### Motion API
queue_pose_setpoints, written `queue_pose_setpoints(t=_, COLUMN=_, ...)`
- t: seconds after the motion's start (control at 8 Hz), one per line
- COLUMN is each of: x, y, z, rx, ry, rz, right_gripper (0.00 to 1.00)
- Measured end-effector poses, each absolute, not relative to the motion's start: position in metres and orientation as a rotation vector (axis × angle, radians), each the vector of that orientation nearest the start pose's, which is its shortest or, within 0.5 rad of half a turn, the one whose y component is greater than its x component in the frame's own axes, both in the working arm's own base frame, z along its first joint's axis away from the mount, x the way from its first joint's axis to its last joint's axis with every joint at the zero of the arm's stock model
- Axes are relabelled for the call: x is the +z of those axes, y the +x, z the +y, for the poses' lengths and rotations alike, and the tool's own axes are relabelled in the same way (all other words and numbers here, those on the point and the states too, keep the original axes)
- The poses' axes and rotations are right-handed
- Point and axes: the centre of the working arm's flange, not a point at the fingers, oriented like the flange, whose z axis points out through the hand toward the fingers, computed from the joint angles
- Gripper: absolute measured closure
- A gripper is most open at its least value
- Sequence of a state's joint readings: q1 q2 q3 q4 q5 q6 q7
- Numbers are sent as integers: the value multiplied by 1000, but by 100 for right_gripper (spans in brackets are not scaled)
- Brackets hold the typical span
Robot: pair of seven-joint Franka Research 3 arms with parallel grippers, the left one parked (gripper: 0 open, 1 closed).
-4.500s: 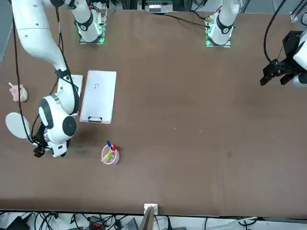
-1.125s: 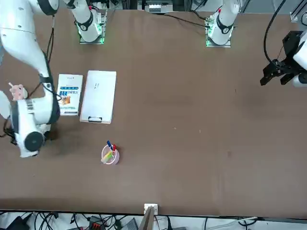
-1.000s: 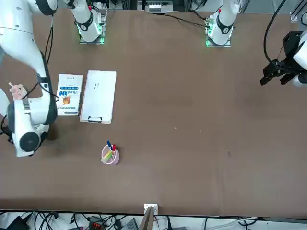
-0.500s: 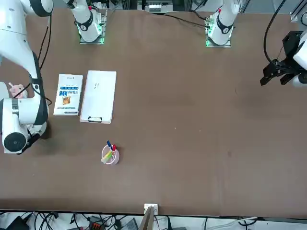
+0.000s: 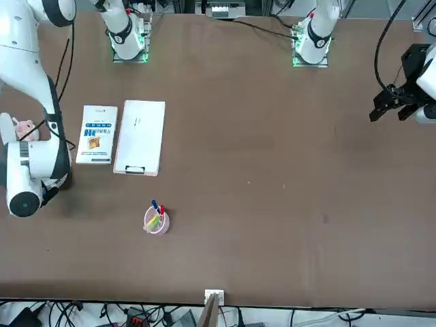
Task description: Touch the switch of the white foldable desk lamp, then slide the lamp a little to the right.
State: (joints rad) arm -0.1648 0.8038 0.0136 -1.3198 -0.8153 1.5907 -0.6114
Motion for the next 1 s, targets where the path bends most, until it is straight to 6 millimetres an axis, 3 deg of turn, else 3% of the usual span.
queue_pose_setpoints(t=0.5, x=236, y=672, z=-179, rx=-1020, ry=2264, rz=874, right_gripper=82)
queue_pose_setpoints(t=0.62, x=237, y=672, z=-179, rx=-1021, ry=2263, rz=874, right_gripper=69)
queue_pose_setpoints(t=1.0, x=241, y=676, z=-176, rx=-1006, ry=2263, rz=873, right_gripper=16)
